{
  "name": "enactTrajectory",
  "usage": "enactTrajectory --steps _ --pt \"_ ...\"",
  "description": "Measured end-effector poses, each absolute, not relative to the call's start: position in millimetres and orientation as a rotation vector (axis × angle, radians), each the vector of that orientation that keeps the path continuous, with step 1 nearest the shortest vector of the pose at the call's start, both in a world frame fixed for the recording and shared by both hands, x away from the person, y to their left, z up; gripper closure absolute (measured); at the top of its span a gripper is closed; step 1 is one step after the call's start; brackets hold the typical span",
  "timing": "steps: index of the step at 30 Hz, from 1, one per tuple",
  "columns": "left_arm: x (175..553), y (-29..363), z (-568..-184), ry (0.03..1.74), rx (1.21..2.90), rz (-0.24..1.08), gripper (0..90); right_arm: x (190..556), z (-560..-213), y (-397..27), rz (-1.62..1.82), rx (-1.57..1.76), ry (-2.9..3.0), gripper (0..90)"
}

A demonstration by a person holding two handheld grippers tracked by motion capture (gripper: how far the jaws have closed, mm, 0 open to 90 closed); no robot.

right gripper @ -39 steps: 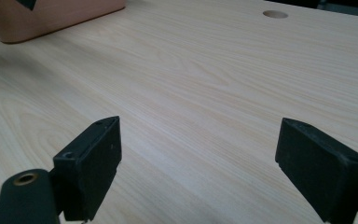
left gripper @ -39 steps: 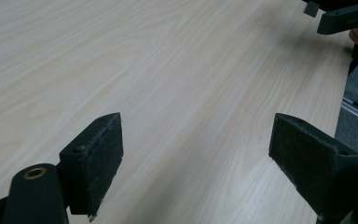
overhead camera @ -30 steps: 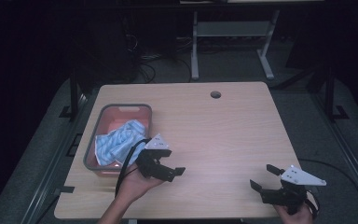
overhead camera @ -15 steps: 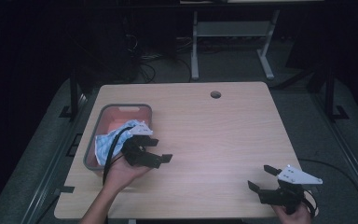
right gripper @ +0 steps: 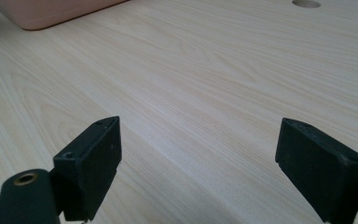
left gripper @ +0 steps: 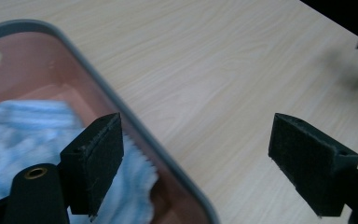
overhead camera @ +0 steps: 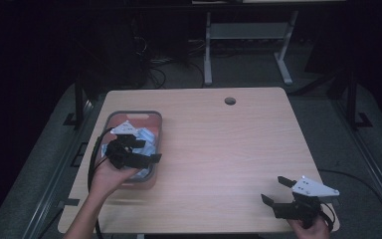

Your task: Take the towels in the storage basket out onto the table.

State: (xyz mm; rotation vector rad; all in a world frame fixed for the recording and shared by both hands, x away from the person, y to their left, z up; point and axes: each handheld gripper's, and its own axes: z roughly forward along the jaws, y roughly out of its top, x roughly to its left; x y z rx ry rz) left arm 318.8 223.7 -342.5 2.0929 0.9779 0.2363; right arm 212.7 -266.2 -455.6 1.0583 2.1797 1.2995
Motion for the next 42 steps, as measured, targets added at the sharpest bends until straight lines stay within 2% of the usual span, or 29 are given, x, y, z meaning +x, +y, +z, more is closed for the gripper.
enactTrajectory --steps 18,34,42 --pt "349.1 264.4 -357.0 1.189 2.099 0.279 17.7 211.7 -455.1 -267.9 1.307 1.045 2.191 13.7" --pt "375.1 253.6 -387.2 1.382 2.323 0.268 17.9 211.0 -454.1 -263.9 1.315 1.036 2.203 13.8" --pt "392.4 248.7 -407.9 1.503 2.467 0.223 27.7 211.2 -453.9 -264.0 1.323 1.038 2.204 13.8"
